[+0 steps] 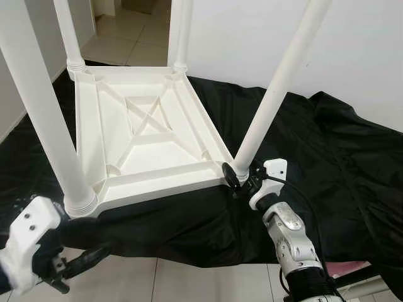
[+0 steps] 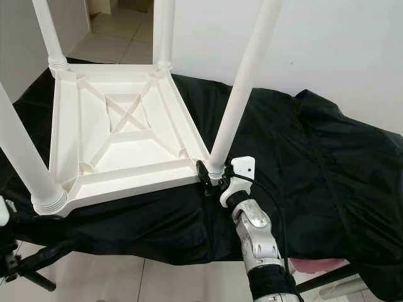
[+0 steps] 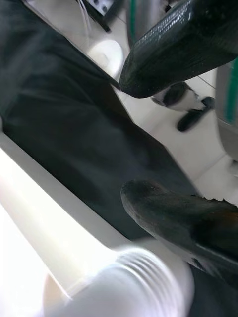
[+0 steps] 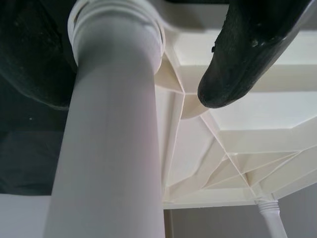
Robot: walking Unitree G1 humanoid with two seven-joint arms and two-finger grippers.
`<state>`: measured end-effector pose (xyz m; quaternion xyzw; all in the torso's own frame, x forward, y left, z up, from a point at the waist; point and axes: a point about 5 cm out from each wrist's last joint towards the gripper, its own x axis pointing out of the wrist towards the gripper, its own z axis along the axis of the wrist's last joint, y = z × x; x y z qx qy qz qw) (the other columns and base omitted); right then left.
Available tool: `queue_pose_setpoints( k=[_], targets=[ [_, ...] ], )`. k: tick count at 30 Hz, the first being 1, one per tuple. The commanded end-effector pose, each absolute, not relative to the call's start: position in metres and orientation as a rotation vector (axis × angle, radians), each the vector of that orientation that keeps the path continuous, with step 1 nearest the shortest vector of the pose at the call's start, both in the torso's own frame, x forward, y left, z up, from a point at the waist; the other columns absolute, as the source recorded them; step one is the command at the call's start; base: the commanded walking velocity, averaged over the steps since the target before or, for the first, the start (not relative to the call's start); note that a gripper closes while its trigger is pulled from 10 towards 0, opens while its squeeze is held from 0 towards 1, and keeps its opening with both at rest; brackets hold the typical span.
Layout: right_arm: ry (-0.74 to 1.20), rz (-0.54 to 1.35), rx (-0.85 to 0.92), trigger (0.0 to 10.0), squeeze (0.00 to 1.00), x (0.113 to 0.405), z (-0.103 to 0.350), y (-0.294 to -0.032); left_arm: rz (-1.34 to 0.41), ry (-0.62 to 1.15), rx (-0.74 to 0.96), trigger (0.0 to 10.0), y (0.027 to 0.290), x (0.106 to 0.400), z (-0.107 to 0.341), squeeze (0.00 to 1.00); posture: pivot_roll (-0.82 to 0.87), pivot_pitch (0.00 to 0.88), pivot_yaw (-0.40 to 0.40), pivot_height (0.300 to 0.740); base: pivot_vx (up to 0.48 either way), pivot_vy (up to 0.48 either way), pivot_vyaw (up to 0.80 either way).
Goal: Building children table
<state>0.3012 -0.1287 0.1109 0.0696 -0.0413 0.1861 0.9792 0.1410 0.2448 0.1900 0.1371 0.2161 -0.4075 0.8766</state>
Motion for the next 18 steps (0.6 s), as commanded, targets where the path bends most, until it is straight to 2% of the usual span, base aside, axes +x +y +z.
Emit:
queue_pose_setpoints(
  k=[1, 3, 6, 7, 11, 14, 18],
  targets=[
    [-0.099, 0.362, 0.128, 10.0, 0.0, 0.305, 0.114, -0.132, -0.877, 0.483, 0.309, 10.0, 0.252, 0.138, 0.193, 0.0, 0.19, 0.004, -0.144, 0.74, 0.0, 0.0, 0.0],
    [-0.101, 0.347, 0.127, 10.0, 0.0, 0.308, 0.114, -0.134, -0.843, 0.495, 0.323, 10.0, 0.26, 0.138, 0.196, 0.0, 0.19, 0.007, -0.146, 0.74, 0.0, 0.0, 0.0],
    [-0.106, 0.332, 0.126, 10.0, 0.0, 0.312, 0.116, -0.137, -0.589, 0.45, 0.416, 10.0, 0.299, 0.156, 0.206, 0.0, 0.2, 0.005, -0.142, 0.74, 0.0, 0.0, 0.0],
    [-0.106, 0.332, 0.126, 10.0, 0.0, 0.312, 0.116, -0.137, -0.589, 0.45, 0.416, 10.0, 0.299, 0.156, 0.206, 0.0, 0.2, 0.005, -0.142, 0.74, 0.0, 0.0, 0.0],
    [-0.114, 0.32, 0.129, 10.0, 0.0, 0.314, 0.117, -0.138, -0.339, 0.386, 0.498, 10.0, 0.33, 0.182, 0.211, 0.0, 0.19, 0.0, -0.135, 0.74, 0.0, 0.0, 0.0],
    [-0.116, 0.319, 0.129, 10.0, 0.0, 0.314, 0.117, -0.137, -0.312, 0.368, 0.517, 10.0, 0.333, 0.187, 0.211, 0.0, 0.19, 0.0, -0.135, 0.74, 0.0, 0.0, 0.0],
    [-0.121, 0.302, 0.132, 10.0, 0.0, 0.313, 0.116, -0.138, -0.287, 0.239, 0.487, 10.0, 0.328, 0.21, 0.217, 0.0, 0.18, 0.001, -0.123, 0.74, 0.0, 0.0, 0.0]
  ],
)
